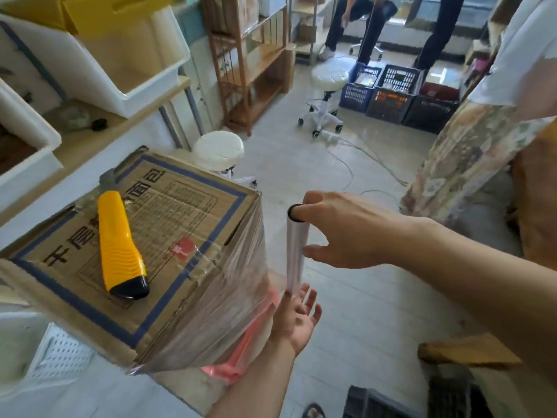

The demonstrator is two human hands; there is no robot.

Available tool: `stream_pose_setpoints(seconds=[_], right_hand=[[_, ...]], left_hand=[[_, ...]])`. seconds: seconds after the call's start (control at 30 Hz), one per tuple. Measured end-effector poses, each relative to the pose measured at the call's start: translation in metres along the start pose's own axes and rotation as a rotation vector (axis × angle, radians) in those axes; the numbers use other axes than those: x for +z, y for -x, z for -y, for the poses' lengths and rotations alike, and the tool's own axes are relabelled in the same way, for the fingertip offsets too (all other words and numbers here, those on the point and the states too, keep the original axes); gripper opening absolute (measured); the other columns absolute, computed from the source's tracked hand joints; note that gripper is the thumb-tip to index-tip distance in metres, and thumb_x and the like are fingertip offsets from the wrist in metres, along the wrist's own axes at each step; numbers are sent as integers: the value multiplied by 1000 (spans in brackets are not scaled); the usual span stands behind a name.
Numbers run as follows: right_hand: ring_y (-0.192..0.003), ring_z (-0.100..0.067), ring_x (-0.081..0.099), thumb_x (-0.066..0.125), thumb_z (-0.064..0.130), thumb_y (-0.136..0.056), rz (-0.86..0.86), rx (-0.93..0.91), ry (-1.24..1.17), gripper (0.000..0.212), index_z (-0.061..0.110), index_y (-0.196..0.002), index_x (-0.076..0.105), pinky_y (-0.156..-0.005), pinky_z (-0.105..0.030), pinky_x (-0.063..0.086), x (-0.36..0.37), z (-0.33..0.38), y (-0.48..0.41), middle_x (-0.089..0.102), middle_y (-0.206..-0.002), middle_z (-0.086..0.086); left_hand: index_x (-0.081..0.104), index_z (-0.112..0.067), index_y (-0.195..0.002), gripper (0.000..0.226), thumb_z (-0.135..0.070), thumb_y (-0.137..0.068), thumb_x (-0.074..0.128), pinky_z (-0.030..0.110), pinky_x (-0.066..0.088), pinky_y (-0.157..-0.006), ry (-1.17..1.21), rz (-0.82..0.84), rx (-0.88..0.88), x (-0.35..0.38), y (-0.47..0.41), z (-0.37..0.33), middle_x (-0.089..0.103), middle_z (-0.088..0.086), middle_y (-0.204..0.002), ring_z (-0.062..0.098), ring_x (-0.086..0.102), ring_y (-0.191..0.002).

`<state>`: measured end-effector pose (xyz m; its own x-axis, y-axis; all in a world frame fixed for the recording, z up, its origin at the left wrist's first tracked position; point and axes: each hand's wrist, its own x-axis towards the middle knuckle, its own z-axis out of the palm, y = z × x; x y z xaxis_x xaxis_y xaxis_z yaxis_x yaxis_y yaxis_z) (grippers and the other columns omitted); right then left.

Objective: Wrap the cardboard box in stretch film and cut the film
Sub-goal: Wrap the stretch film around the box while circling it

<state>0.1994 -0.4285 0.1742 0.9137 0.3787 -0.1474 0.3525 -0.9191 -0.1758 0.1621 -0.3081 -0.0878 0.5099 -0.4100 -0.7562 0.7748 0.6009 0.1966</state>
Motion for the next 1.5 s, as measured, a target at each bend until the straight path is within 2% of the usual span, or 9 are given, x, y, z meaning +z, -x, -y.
stream_pose_setpoints(seconds=[0.2, 0.3, 0.43, 0.6, 0.73, 0.93, 1.13, 1.27, 1.5], right_hand=[[-68, -3, 45, 63, 28, -84, 66, -96, -116, 35, 30, -115, 46, -55, -25, 33, -2, -32, -35, 47, -102, 3], [-74, -8, 50, 59, 23, -85, 130, -129, -148, 45, 27, -125, 39, -55, -26, 35, -3, -40, -55, 42, -107, 4], [-74, -11, 46, 49, 16, -90, 169, -256, -146, 34, 17, -122, 37, -63, -30, 39, -8, -40, -78, 38, -101, 4], [-71, -9, 43, 39, 15, -91, 162, -431, -71, 33, 19, -123, 38, -64, -27, 37, -20, -46, -111, 41, -103, 2], [-75, -21, 52, 40, 11, -89, 200, -544, -44, 40, 20, -127, 43, -66, -34, 44, -27, -56, -140, 46, -114, -1], [-86, -26, 57, 44, 12, -91, 295, -700, 25, 49, 27, -137, 40, -73, -37, 48, -37, -62, -187, 43, -130, -2], [-84, -17, 39, 41, 28, -96, 363, -904, 179, 49, 36, -144, 34, -72, -30, 32, -48, -65, -228, 33, -143, 2], [-92, -21, 48, 43, 29, -94, 379, -1034, 234, 49, 38, -141, 35, -75, -34, 38, -59, -80, -253, 32, -141, 3], [-94, -27, 52, 43, 10, -92, 400, -1213, 381, 57, 41, -139, 33, -60, -33, 36, -66, -82, -305, 37, -133, -1]], left_hand=[[53, -8, -127, 41, 5, -94, 33, 33, 54, -70, 156, -94, 67, 23, -40, -3, 53, 8, -138, 19, 62, -100], [59, -11, -92, 35, 4, -97, 28, 36, 47, -76, 247, -105, 94, 32, -49, -10, 57, 9, -132, 22, 58, -105], [55, -18, -79, 41, 10, -91, 28, 38, 45, -79, 348, -90, 132, 39, -61, -23, 58, 9, -127, 24, 56, -107], [51, -19, -111, 59, 18, -74, 24, 36, 53, -72, 438, -70, 174, 46, -86, -40, 53, 11, -131, 24, 57, -106], [52, -21, -96, 47, 18, -80, 31, 34, 56, -65, 507, -83, 229, 53, -99, -51, 54, 11, -133, 22, 61, -102], [39, -23, -132, 71, 17, -73, 38, 32, 57, -71, 615, -73, 346, 59, -123, -56, 45, 12, -138, 16, 68, -64], [46, -20, -123, 62, 17, -74, 41, 33, 54, -71, 782, -174, 547, 90, -124, -76, 53, 11, -135, 20, 60, -102], [53, -20, -119, 57, 17, -85, 26, 32, 46, -77, 931, -256, 666, 118, -125, -93, 54, 10, -134, 20, 58, -105], [46, -28, -141, 89, 23, -74, 19, 34, 47, -78, 1097, -352, 792, 130, -147, -114, 59, 8, -128, 19, 59, -105]])
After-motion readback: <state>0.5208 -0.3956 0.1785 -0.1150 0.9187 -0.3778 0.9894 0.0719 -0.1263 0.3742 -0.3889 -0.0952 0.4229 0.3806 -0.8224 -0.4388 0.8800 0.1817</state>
